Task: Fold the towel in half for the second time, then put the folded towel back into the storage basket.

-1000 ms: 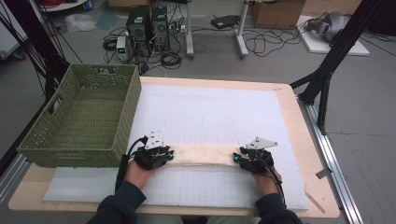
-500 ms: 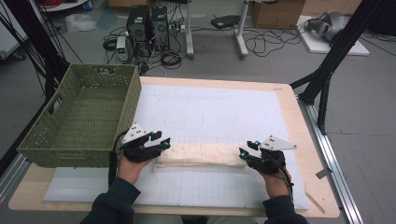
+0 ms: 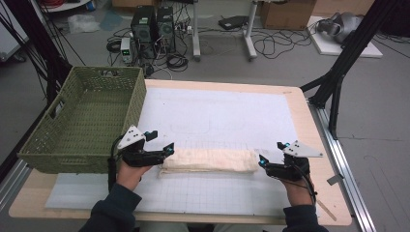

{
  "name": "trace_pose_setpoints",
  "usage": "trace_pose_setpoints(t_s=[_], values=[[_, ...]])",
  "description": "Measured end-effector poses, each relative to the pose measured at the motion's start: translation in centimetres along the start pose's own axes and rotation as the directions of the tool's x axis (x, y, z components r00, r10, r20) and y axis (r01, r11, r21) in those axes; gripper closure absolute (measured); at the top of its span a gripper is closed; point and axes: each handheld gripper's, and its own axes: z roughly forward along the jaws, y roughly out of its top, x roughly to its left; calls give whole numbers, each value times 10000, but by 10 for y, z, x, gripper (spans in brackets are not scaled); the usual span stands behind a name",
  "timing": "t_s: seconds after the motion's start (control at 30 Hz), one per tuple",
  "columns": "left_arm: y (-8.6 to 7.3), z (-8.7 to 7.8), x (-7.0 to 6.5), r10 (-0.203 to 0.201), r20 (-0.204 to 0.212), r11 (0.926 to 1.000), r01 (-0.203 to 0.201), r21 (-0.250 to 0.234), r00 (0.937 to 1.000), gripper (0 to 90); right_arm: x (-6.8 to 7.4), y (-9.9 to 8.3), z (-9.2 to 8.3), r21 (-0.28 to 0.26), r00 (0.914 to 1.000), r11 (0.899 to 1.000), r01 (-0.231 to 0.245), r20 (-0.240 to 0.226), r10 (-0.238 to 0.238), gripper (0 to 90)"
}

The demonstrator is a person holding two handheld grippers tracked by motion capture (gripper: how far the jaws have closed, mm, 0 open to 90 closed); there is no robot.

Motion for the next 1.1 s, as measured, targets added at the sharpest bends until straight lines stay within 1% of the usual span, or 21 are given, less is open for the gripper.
trace_pose_setpoints(t_s=[0.07, 0.17, 0.23, 0.33, 0.4, 0.57, 0.73, 0.8, 0.93, 1.07, 1.1], values=[[1, -1, 0, 28, 75, 10000, -28, -27, 10000, 173, -3, -2, 0, -17, 9999, 9999, -137, 86, 137, 123], [1, -1, 0, 70, 122, 10000, -70, -19, 9999, 173, -7, -2, -3, -170, 9993, 9992, -358, 67, 359, 119], [1, -1, 0, 117, 200, 9999, -117, -8, 9997, 173, -9, -3, -4, -242, 9992, 9989, -405, 16, 406, 118], [2, -2, -1, 133, 175, 9999, -132, -47, 9998, 174, -9, -3, -6, -396, 9985, 9977, -544, -104, 540, 118], [2, -2, 0, 144, 133, 9999, -144, -30, 9998, 174, -9, -2, -6, -478, 9986, 9976, -511, -126, 505, 118], [1, -2, 0, 152, 127, 9999, -152, 32, 9998, 174, -7, -2, -4, -415, 9989, 9982, -432, -180, 425, 118], [1, -2, 3, 93, 37, 9998, -94, 168, 9999, 175, -7, -1, -4, -501, 9985, 9973, -530, -161, 523, 118], [0, -2, 3, 70, 21, 9998, -70, 196, 10000, 174, -6, -2, -4, -492, 9987, 9976, -478, -184, 469, 118], [1, -2, 2, 108, 93, 9997, -110, 232, 9999, 175, -6, -1, -4, -514, 9988, 9976, -464, -179, 455, 118], [0, -3, 3, 46, 49, 9997, -47, 224, 10000, 177, -6, -1, -4, -507, 9987, 9975, -497, -170, 489, 118], [0, -3, 3, -41, 47, 9998, 41, 193, 10000, 177, -6, -1, -4, -482, 9985, 9974, -530, -184, 521, 118]])
